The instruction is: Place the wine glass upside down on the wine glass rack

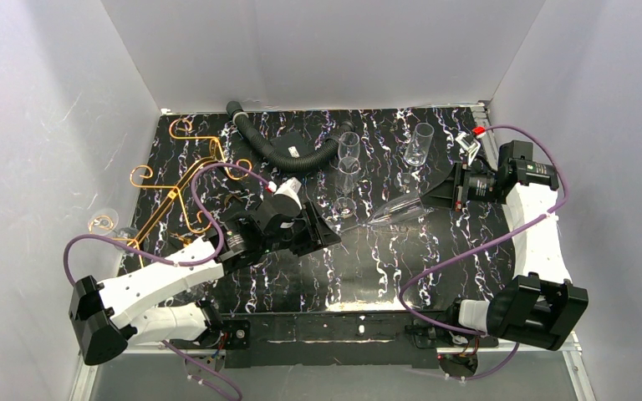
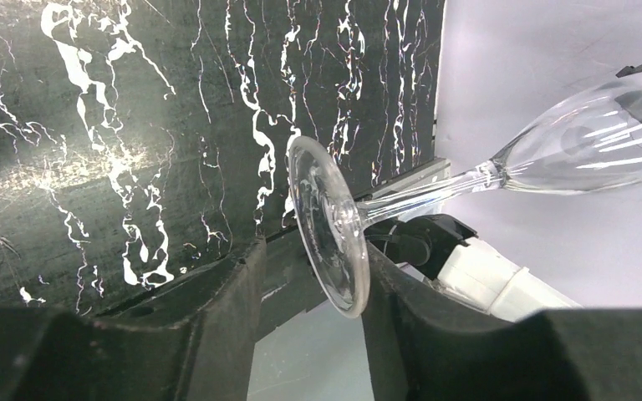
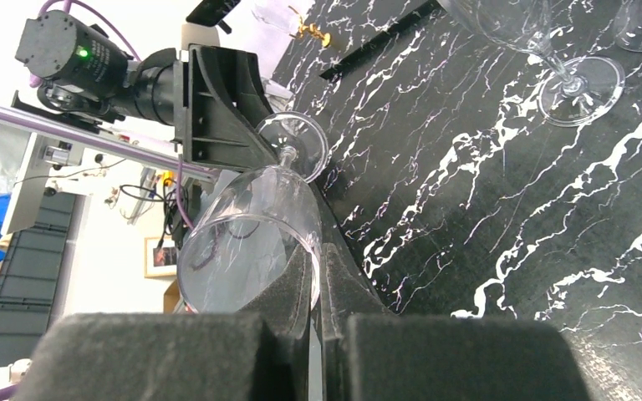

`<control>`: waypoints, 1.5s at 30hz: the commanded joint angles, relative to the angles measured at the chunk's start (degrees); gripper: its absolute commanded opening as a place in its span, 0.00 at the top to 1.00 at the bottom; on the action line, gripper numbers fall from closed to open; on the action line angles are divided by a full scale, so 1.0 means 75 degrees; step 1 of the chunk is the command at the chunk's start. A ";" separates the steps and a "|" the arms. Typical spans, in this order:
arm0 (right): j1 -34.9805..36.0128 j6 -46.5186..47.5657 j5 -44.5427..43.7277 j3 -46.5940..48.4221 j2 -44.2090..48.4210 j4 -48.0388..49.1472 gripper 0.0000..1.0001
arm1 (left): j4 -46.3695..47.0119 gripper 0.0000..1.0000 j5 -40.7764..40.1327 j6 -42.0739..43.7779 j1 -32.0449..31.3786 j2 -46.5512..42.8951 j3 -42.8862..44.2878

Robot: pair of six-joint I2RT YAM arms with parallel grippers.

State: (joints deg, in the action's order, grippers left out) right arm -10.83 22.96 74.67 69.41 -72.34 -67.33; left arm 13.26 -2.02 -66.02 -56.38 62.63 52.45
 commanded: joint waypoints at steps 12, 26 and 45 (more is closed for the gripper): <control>0.0014 0.0115 0.0634 -0.0131 0.0266 0.0023 0.99 | -0.0720 0.71 -0.0638 0.0517 -0.0021 -0.0149 0.0056; 0.0099 0.0087 0.0618 -0.0301 0.0512 0.0145 0.99 | -0.1362 1.00 -0.0550 0.1229 -0.0031 0.0169 0.0578; 0.0127 0.2027 0.0510 -0.0212 0.0935 -0.0820 0.26 | -0.5686 1.00 -0.1117 0.4702 -0.0046 -0.0391 0.2950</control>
State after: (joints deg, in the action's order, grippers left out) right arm -9.67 34.92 78.17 66.85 -66.04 -72.44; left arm -17.63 -8.45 -39.86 -56.80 60.95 68.75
